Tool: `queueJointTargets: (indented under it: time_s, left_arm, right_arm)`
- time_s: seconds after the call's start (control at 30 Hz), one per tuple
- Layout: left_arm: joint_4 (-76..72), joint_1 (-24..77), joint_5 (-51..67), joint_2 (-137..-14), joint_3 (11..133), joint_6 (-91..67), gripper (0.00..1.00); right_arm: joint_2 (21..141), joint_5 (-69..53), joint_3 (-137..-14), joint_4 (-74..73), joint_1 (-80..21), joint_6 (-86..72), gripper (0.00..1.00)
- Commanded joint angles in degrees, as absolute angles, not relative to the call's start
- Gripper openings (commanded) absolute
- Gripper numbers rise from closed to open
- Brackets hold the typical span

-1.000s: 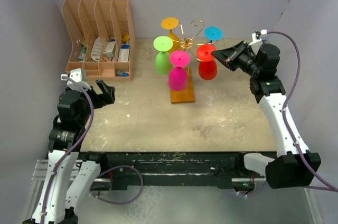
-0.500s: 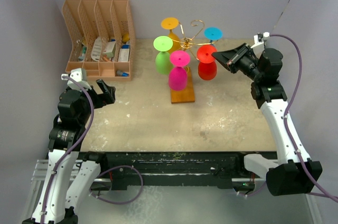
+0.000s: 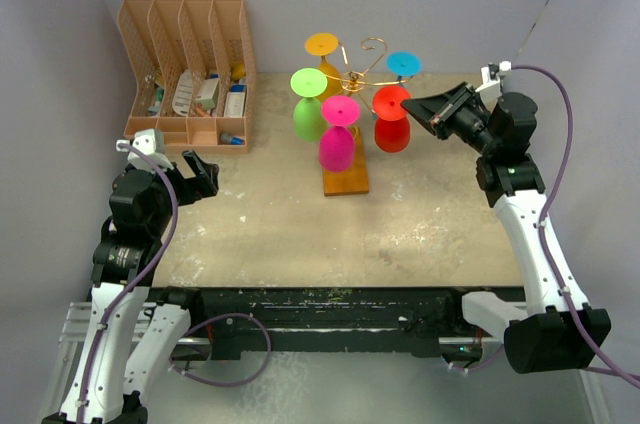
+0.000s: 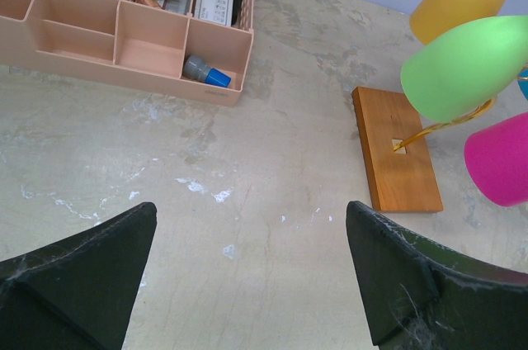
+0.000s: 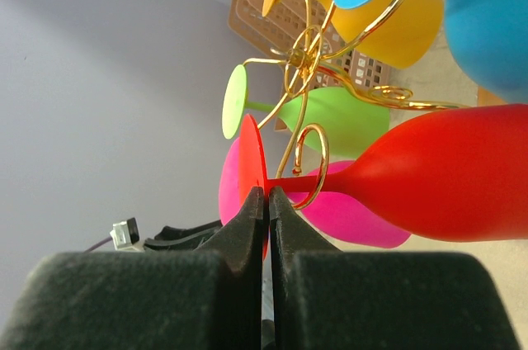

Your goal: Take the wine glass off the wine glass rack

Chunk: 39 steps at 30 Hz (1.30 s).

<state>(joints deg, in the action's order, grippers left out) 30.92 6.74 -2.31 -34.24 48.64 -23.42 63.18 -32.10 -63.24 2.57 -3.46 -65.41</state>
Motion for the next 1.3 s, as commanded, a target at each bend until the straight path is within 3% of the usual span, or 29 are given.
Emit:
queueJointTargets:
  time_s: [0.0,0.7,1.27]
  left_arm:
    - [28.30,6.33,-1.75,-34.17,50.09,-23.64,0.99]
    - [28.30,6.34,-1.94,-34.28,50.09,-23.56,0.99]
    - [28.34,6.33,-1.85,-34.10,50.05,-23.56,0.99]
  right_arm:
    - [64.05,-35.33,-64.42,6.59,-3.41,-64.69,0.00]
    - [68.15,-38.22,-67.38,9.49,-6.14,-65.43,0.00]
    - [72.25,-28.91,-72.96,5.92,-6.15,-63.19,0.00]
